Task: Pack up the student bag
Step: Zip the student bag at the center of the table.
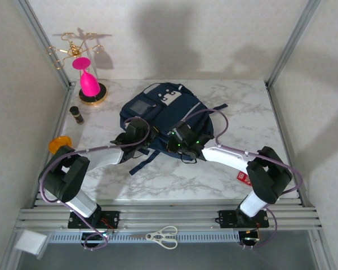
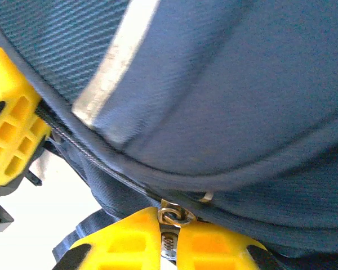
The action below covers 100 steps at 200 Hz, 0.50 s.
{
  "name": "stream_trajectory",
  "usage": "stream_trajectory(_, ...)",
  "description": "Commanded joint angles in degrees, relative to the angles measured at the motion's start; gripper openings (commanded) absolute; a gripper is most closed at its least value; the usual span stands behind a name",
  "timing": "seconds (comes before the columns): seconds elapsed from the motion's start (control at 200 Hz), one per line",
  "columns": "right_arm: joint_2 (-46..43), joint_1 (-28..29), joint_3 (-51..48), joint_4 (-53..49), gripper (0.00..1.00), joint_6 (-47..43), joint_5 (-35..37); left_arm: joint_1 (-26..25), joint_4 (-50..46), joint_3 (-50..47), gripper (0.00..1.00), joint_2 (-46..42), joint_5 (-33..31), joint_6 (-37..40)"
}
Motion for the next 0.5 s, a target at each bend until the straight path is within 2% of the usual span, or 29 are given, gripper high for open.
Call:
stream_trajectory(0.0, -3.87, -3.21, -2.62, -4.9, 0.07, -2.0, 1.77, 2.84, -3.09, 1.17, 0.0, -2.79, -6.96, 3.19)
stream_trajectory(0.295, -7.85, -6.53, -4.28, -8.89, 0.06, -6.39, 4.27, 4.27, -6.02, 3.13, 0.0, -3.16, -6.12, 6.32)
stream_trajectory(0.476, -7.72, -5.89, -2.87, -6.22, 0.02, -11.52, -0.55, 4.27, -6.05, 2.8, 0.0, -5.04, -2.12, 6.26)
stream_trajectory(0.496, -7.76, -5.93, -2.65, -6.2, 0.01, -12.13, -1.04, 4.19, -6.08, 2.53, 0.05, -5.5, -1.43, 6.02)
